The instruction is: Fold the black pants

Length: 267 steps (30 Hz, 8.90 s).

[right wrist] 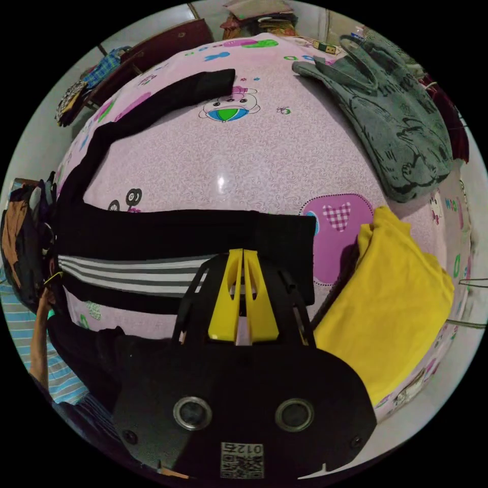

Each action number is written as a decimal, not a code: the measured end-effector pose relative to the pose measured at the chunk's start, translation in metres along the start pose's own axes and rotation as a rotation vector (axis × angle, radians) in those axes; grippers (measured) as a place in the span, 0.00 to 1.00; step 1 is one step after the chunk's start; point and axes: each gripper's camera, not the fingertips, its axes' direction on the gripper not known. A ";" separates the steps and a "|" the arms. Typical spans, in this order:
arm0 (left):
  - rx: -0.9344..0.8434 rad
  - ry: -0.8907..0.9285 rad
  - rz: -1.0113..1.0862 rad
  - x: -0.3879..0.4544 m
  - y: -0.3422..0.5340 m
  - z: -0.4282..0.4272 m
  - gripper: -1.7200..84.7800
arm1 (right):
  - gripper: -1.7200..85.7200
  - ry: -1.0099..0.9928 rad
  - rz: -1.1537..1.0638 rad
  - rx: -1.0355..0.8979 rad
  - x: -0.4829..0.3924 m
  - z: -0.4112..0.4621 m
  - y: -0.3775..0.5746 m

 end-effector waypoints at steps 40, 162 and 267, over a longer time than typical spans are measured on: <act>0.197 -0.106 0.051 0.042 -0.183 -0.058 0.03 | 0.04 -0.150 0.185 0.184 -0.011 -0.093 -0.129; 0.151 -0.121 0.006 0.043 0.059 -0.052 0.02 | 0.01 -0.287 0.131 0.019 0.020 0.115 -0.052; -0.042 -0.261 0.161 0.002 -0.244 -0.051 0.12 | 0.06 -0.029 0.024 0.249 -0.205 0.131 -0.485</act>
